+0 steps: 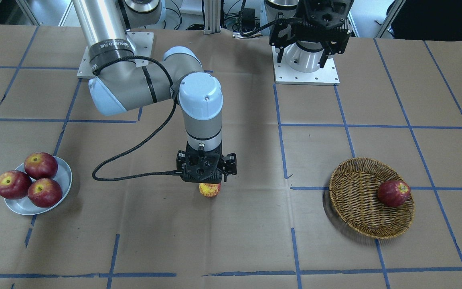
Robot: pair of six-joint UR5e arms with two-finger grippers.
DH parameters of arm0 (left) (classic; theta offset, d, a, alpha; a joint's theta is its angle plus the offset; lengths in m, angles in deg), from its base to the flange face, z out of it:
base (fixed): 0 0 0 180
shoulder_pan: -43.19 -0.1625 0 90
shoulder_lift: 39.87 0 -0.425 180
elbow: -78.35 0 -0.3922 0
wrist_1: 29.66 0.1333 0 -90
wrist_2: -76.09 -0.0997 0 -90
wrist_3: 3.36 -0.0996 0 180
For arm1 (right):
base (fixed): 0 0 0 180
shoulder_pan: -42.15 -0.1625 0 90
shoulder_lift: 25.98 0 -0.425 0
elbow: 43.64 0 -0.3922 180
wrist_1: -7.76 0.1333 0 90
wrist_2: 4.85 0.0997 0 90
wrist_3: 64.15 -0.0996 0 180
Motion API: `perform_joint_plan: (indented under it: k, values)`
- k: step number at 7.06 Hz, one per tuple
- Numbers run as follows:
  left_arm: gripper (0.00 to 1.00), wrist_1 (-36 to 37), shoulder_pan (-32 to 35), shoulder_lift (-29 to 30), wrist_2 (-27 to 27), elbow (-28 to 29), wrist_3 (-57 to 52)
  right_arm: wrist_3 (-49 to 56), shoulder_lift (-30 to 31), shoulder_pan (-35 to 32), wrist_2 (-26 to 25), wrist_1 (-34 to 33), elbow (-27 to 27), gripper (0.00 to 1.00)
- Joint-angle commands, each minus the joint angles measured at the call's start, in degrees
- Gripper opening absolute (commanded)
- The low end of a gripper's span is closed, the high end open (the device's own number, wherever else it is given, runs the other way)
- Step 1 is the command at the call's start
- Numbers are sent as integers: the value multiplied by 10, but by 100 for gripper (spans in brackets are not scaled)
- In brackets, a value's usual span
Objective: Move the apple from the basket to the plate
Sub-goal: 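Move the right gripper over the striped apple and grasp it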
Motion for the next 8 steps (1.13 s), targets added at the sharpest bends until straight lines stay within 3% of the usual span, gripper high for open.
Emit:
perform_joint_plan:
  k: [1,4,5,6,8]
  values:
    - [99,0,0,0,0,0,-1,-3,-45,-5,-2,-34,-2,100]
    - [99,0,0,1,1,-1,-1,5,-63,-6,1,-37,-23,99]
    - [99,0,0,1,0,-1,-1,7,-62,-4,1,-37,-23,77]
    - [99,0,0,2,0,-1,-1,7,-60,-4,1,-37,-22,64]
    - [99,0,-1,2,1,-1,-1,7,-51,-1,2,-35,-7,62]
